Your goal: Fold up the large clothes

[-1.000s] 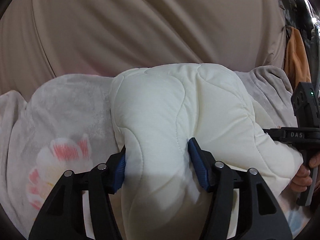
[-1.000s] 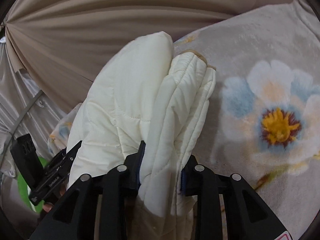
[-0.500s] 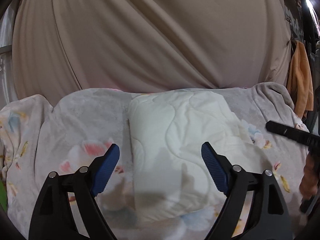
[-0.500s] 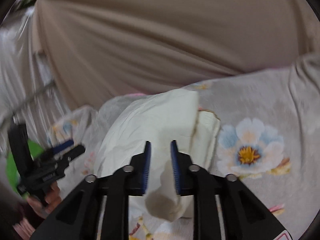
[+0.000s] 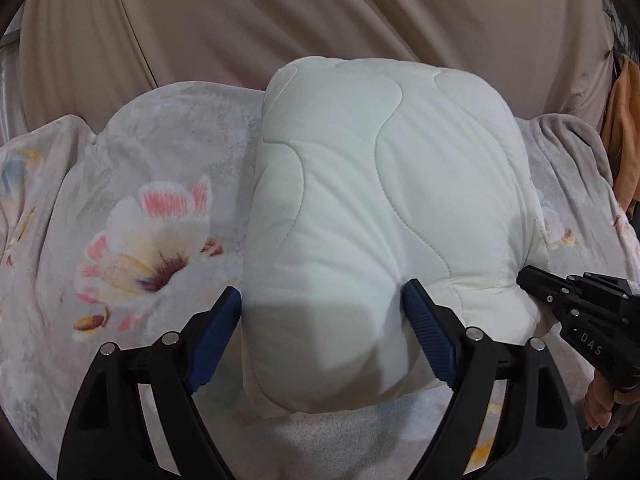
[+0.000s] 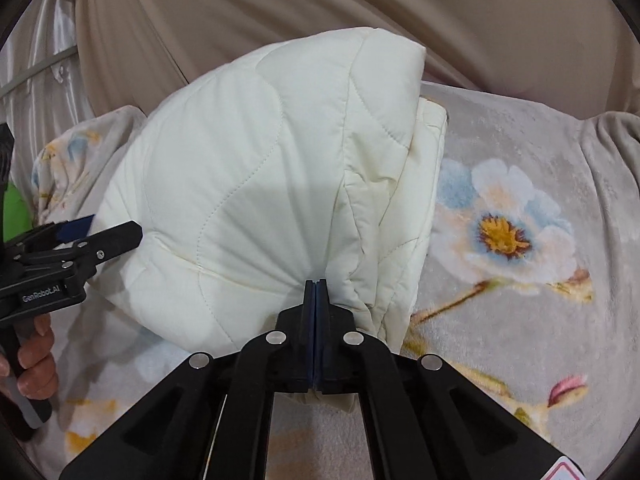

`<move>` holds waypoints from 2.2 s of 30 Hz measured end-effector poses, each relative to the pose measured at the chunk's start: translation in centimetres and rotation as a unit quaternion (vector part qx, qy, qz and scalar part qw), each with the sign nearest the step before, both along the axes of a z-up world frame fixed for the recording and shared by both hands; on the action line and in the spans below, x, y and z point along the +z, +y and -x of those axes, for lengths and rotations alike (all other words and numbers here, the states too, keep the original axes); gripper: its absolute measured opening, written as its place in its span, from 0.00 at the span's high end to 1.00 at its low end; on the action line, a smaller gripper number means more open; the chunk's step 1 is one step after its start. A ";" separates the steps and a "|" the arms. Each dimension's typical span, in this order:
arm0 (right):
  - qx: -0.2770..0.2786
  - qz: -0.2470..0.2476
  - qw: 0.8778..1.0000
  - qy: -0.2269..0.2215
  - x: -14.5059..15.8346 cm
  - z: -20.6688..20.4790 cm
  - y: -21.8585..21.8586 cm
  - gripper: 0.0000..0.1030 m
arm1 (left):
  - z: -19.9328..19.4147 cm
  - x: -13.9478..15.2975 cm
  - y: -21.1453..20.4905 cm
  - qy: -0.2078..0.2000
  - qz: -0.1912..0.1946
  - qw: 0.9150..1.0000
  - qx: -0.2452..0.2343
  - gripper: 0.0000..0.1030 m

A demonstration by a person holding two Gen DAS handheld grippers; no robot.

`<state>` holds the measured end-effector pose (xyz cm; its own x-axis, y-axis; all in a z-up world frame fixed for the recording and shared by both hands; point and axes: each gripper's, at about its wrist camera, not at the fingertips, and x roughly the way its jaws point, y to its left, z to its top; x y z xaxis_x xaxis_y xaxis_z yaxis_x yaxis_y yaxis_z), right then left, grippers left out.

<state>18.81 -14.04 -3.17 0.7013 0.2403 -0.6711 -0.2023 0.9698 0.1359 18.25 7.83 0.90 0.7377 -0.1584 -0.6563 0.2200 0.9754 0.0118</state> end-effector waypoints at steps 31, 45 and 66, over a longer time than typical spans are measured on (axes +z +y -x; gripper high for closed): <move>-0.097 0.019 0.995 -0.002 -1.2 11.3 -0.4 0.56 | 10.2 -3.0 -4.1 -0.025 -0.061 0.996 0.063 0.06; -0.103 0.037 0.993 0.040 -2.6 10.3 0.4 0.54 | 9.8 -3.8 -4.7 -0.008 -0.075 0.995 0.059 0.06; -0.104 0.056 0.993 0.016 -2.3 11.0 1.7 0.53 | 10.2 -3.7 -5.3 -0.026 -0.086 0.994 0.070 0.06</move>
<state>7.85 -12.38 -5.44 0.7056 0.0154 -0.7084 0.0073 0.9996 0.0290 8.06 2.51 -2.85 0.7779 0.0592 -0.6256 0.0771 0.9790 0.1886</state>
